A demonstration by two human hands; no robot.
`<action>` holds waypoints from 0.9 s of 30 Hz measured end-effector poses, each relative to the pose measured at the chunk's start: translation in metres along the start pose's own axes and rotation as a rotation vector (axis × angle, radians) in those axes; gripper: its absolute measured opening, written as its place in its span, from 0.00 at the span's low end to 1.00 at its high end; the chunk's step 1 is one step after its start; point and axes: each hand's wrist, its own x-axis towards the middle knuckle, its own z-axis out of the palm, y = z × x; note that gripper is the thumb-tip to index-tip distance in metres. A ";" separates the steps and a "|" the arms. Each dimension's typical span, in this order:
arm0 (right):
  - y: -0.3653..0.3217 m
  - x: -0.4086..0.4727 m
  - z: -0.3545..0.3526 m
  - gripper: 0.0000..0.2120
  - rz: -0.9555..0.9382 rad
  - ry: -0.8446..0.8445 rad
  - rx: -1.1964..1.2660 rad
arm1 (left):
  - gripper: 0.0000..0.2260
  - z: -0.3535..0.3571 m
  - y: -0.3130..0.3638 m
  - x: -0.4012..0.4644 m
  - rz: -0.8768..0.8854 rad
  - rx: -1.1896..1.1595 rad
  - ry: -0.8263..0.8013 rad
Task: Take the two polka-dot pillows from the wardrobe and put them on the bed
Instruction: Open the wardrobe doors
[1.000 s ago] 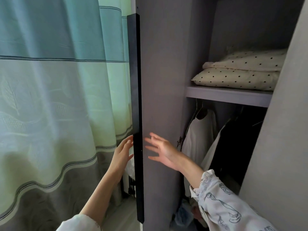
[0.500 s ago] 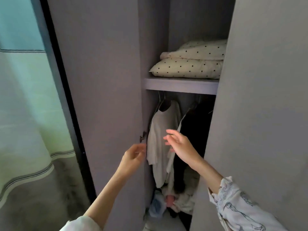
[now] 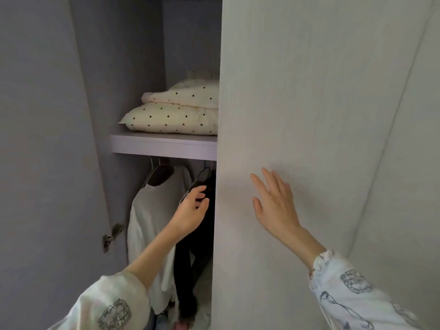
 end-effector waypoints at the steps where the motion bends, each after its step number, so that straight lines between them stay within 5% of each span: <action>1: 0.008 0.003 0.003 0.27 -0.013 -0.015 -0.082 | 0.21 0.006 0.006 0.011 0.001 0.011 0.008; 7: 0.040 0.018 0.026 0.36 -0.007 -0.113 -0.339 | 0.27 0.029 0.025 0.057 0.031 -0.038 -0.045; 13: 0.040 0.018 0.039 0.40 0.020 -0.020 -0.388 | 0.26 0.034 0.012 0.059 0.073 -0.237 -0.045; 27: -0.008 -0.024 0.016 0.34 0.134 -0.098 -0.028 | 0.24 0.005 0.018 0.006 0.006 -0.391 -0.199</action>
